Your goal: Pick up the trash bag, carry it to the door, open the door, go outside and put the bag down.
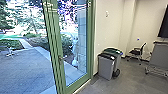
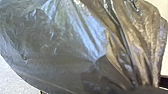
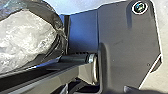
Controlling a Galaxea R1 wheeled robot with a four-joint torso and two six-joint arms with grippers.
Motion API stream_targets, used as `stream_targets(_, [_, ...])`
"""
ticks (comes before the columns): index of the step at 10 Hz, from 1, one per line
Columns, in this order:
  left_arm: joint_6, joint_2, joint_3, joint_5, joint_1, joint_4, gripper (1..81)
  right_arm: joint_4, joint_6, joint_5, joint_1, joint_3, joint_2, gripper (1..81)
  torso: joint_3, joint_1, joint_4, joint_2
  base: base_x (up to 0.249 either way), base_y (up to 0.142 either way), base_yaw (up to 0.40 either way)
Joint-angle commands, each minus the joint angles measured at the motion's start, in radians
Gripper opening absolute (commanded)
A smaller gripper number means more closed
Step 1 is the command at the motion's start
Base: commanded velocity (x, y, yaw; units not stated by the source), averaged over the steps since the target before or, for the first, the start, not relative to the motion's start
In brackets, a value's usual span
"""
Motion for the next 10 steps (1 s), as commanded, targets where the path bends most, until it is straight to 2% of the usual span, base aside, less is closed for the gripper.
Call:
stream_targets(1, [0.005,-0.004,0.003,0.054,-0.062,0.008,1.0,-0.008,-0.008,-0.071,0.055,0.011,0.019,81.1,0.000,0.000,0.000,0.000,0.180,-0.074,0.000])
stream_targets(4, [0.005,-0.005,0.003,0.054,-0.062,0.006,1.0,-0.008,-0.008,-0.071,0.054,0.011,0.019,81.1,0.000,0.001,0.000,0.000,0.142,-0.074,0.000])
stream_targets(10, [0.005,-0.005,0.003,0.054,-0.062,0.006,1.0,-0.008,-0.008,-0.071,0.054,0.013,0.019,81.1,0.000,0.000,0.000,0.000,0.138,0.000,0.000])
